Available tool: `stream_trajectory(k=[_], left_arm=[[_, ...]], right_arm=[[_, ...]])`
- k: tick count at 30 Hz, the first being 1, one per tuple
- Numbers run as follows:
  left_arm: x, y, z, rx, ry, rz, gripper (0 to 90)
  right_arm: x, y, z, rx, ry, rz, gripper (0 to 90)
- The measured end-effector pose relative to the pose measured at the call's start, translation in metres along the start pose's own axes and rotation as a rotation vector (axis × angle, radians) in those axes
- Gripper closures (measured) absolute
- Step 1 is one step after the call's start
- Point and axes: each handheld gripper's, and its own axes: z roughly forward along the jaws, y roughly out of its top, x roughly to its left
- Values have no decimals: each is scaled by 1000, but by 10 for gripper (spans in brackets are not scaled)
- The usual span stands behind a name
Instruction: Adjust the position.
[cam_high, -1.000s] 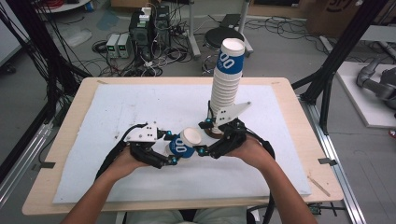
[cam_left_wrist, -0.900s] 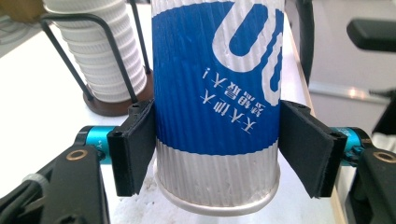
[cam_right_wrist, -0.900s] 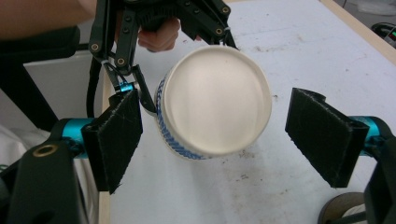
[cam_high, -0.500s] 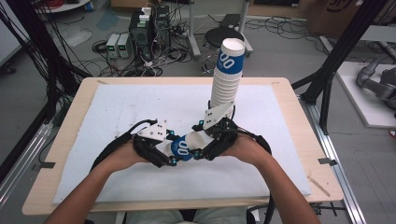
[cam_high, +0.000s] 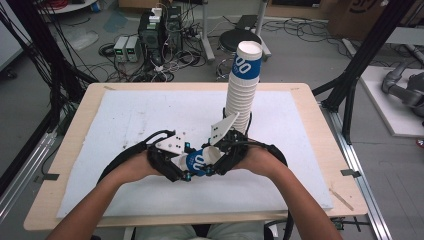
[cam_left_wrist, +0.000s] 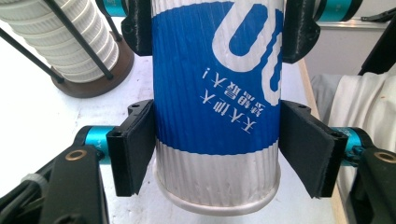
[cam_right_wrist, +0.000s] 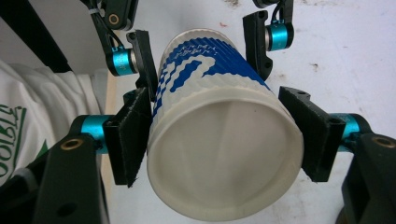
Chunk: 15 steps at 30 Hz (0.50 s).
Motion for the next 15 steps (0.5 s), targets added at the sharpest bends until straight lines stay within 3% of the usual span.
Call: stream_trajectory(k=[6,8,15], left_arm=[[0,-6,2,-48,-24,3,237],[0,-10,2,-74,-14,-37,170],[2,-31,-6,-203,7,-113,172]], right_arm=[[0,-3,-1,3,19,16,297],[0,-5,-1,2,14,12,297],[-1,-16,-6,-45,1,35,297]])
